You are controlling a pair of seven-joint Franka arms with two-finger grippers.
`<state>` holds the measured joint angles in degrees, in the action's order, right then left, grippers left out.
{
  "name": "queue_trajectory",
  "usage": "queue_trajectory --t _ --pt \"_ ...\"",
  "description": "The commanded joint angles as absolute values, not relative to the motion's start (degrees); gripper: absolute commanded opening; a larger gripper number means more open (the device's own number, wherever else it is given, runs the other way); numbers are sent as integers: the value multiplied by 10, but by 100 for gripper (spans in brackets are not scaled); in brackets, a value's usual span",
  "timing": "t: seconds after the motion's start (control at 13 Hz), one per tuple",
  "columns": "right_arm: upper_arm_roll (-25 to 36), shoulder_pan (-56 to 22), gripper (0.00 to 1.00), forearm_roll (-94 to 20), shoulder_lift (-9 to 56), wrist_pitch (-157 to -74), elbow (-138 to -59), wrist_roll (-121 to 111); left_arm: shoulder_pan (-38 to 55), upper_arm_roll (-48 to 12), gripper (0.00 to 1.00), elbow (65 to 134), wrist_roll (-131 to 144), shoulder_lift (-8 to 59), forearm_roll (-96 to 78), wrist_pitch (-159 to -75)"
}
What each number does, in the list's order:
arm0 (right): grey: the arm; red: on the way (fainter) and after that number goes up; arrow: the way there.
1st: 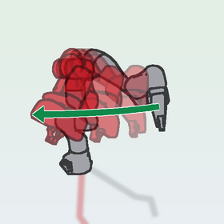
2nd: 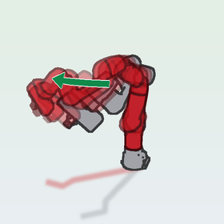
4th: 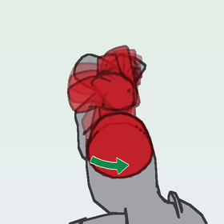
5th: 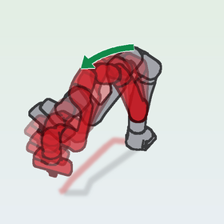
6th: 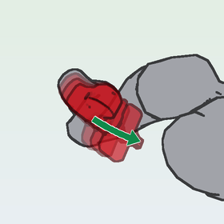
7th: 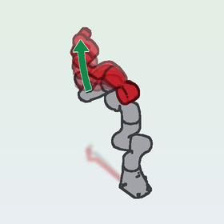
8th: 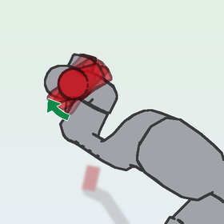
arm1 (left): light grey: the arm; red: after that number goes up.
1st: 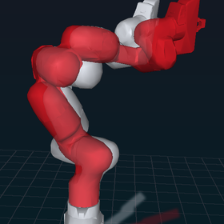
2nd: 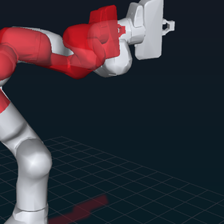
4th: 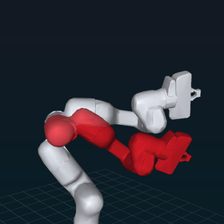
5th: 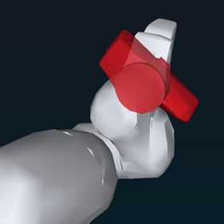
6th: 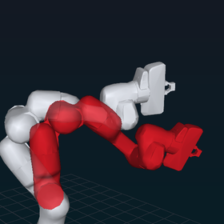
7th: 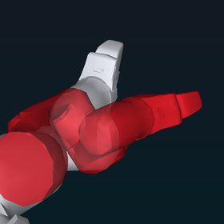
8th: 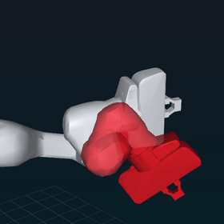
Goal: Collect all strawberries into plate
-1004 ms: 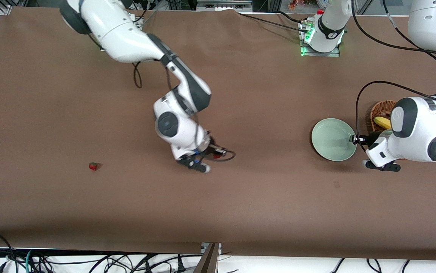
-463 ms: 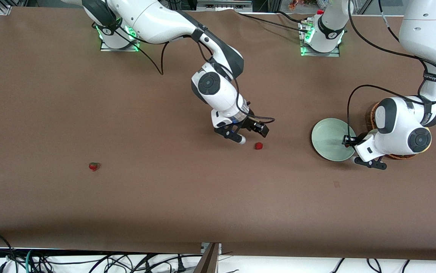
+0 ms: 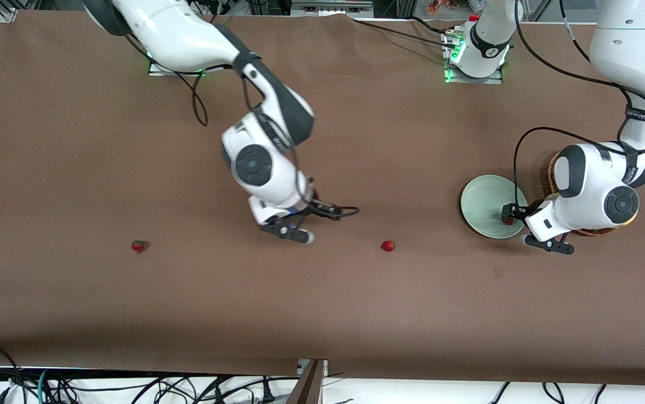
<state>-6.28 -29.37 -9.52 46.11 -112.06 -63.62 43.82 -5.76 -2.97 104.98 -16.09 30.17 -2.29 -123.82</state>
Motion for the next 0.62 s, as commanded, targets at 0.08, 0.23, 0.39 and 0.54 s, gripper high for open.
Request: queue_trajectory --t 0.08,0.23,0.39,0.54 --pt "42 -281 98 -91 341 -1055 -783 168 -3 -47 100 1024 -44 295 -21 -1237" --pt "112 -281 98 -89 323 -1076 -850 39 52 -52 100 995 35 297 -21 -1238" --pt "175 -277 98 -91 335 -1149 -901 -108 101 -52 100 942 119 331 -21 -1248" --pt "186 -229 98 -94 361 -1221 -918 -213 137 -52 100 883 194 381 -21 -1261"
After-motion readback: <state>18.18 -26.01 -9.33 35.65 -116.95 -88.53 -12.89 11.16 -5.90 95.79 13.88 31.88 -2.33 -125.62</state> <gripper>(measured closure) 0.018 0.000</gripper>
